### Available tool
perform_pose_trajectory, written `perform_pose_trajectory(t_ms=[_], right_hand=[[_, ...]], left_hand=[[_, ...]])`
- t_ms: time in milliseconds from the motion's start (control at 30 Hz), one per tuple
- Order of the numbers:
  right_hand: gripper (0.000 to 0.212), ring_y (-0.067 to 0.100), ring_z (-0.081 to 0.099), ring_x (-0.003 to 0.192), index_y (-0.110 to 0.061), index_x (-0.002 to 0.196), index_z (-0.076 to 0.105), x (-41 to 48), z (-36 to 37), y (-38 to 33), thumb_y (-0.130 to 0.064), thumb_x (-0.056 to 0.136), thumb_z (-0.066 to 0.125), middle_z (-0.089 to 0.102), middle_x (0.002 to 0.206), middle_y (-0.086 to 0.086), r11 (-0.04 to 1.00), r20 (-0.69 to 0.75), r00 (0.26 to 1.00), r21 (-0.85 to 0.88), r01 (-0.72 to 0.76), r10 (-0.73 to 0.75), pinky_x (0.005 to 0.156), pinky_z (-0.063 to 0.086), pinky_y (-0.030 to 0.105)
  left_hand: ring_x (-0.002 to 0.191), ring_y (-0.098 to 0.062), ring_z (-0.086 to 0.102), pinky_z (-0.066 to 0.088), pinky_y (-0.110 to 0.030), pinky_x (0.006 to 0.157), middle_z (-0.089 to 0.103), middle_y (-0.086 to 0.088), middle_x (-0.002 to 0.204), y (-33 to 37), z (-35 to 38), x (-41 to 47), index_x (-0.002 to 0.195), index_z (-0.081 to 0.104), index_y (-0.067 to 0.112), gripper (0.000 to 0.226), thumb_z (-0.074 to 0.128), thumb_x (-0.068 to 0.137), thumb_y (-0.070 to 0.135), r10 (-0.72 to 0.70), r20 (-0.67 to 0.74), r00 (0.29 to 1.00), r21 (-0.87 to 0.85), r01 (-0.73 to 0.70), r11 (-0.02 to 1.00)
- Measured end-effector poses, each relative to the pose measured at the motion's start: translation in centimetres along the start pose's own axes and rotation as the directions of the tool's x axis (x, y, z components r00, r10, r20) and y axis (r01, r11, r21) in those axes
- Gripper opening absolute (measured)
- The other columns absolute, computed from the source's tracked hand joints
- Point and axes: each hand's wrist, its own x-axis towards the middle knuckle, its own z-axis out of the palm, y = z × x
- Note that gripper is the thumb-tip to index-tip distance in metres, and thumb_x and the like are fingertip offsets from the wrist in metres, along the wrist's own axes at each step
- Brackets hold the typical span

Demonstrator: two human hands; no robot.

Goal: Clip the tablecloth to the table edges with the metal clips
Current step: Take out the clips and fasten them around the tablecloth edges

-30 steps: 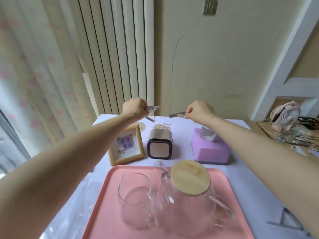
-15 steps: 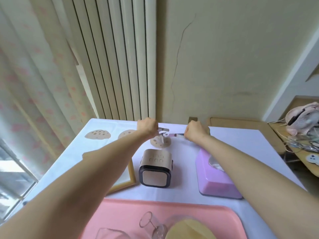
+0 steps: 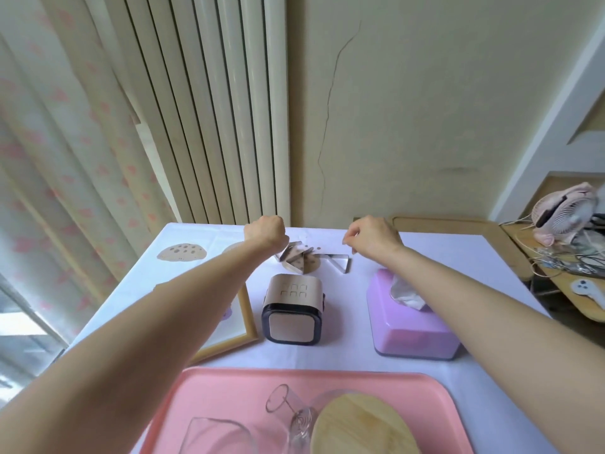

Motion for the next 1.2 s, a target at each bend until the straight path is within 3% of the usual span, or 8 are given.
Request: perform_pose_trajectory(t_ms=[167,300,467,567,700,833,1000,1200], right_hand=[[0.014,0.021,0.063,0.091,-0.025,0.079,0.07,-3.7,-2.6,-1.8,-0.018,0.083,0.058,0.072,0.083,-0.001,0.997,-0.06,0.996,0.036,0.074,-0.072,0.074,0.041,0.027],[0.016,0.02,0.063,0.089,-0.022,0.081,0.072,-7.6,-3.3,-2.5,-0.017,0.083,0.057,0.066,0.071,-0.006,0.994,-0.103,0.989,0.027,0.106,-0.103,0.068,0.036,0.025],[0.017,0.019,0.063,0.088,-0.023,0.081,0.072,-12.9,-3.8,-3.3,-0.016,0.083,0.057,0.062,0.066,-0.008,0.989,-0.151,0.978,0.0,0.148,-0.146,0.067,0.037,0.024],[0.018,0.019,0.064,0.088,-0.024,0.078,0.071,-16.0,-3.9,-3.6,-0.014,0.082,0.057,0.061,0.063,-0.009,0.984,-0.175,0.968,-0.03,0.175,-0.177,0.068,0.041,0.025],[0.019,0.018,0.063,0.083,-0.026,0.071,0.068,-20.6,-4.4,-4.0,-0.014,0.082,0.059,0.059,0.059,-0.012,0.977,-0.216,0.952,-0.055,0.208,-0.215,0.076,0.049,0.028],[0.015,0.014,0.056,0.069,-0.023,0.079,0.071,-25.8,-5.0,-4.2,-0.014,0.083,0.059,0.06,0.061,-0.01,0.968,-0.239,0.938,-0.089,0.235,-0.25,0.075,0.05,0.029],[0.018,0.001,0.058,0.056,-0.026,0.067,0.068,-33.2,-5.5,-3.8,-0.015,0.079,0.062,0.059,0.045,-0.016,0.968,-0.267,0.93,-0.044,0.249,-0.251,0.082,0.054,0.033],[0.016,-0.002,0.054,0.058,-0.022,0.071,0.07,-44.3,-4.3,-2.2,-0.011,0.079,0.061,0.067,0.065,0.0,0.968,-0.235,0.942,0.019,0.249,-0.238,0.079,0.051,0.03]], left_hand=[[0.103,-0.022,0.06,0.049,-0.033,0.082,0.066,0.0,0.112,-0.7,-2.1,-3.6,0.109,0.06,0.019,0.021,0.054,0.09,0.024,0.18,-0.063,0.982,-0.129,-0.187,0.974],[0.105,-0.021,0.059,0.05,-0.037,0.086,0.064,-0.002,0.116,-0.9,-3.8,-7.6,0.113,0.059,0.012,0.026,0.056,0.09,0.024,0.284,-0.129,0.95,-0.179,-0.304,0.936],[0.105,-0.017,0.059,0.042,-0.024,0.077,0.062,-0.002,0.117,-1.0,-5.8,-13.5,0.111,0.059,0.013,0.023,0.057,0.09,0.022,0.396,-0.256,0.882,-0.193,-0.448,0.873],[0.101,-0.017,0.06,0.047,-0.028,0.079,0.06,-0.002,0.115,-1.1,-6.9,-17.1,0.108,0.059,0.015,0.02,0.058,0.089,0.022,0.448,-0.327,0.832,-0.177,-0.519,0.836],[0.098,-0.017,0.061,0.049,-0.033,0.081,0.059,-0.002,0.115,-1.3,-7.6,-21.7,0.108,0.059,0.015,0.021,0.059,0.089,0.023,0.511,-0.354,0.783,-0.137,-0.584,0.8],[0.096,-0.02,0.062,0.046,-0.031,0.083,0.057,-0.007,0.116,-1.3,-7.8,-26.5,0.11,0.057,0.01,0.024,0.06,0.088,0.02,0.548,-0.35,0.76,-0.118,-0.616,0.779],[0.096,-0.019,0.063,0.047,-0.033,0.085,0.058,-0.005,0.114,-1.6,-8.0,-34.5,0.106,0.059,0.013,0.021,0.061,0.087,0.021,0.551,-0.361,0.752,-0.135,-0.627,0.767],[0.095,-0.023,0.063,0.05,-0.035,0.083,0.064,-0.009,0.11,-2.1,-6.8,-45.1,0.104,0.06,0.006,0.021,0.064,0.086,0.016,0.561,-0.306,0.769,-0.219,-0.63,0.745]])
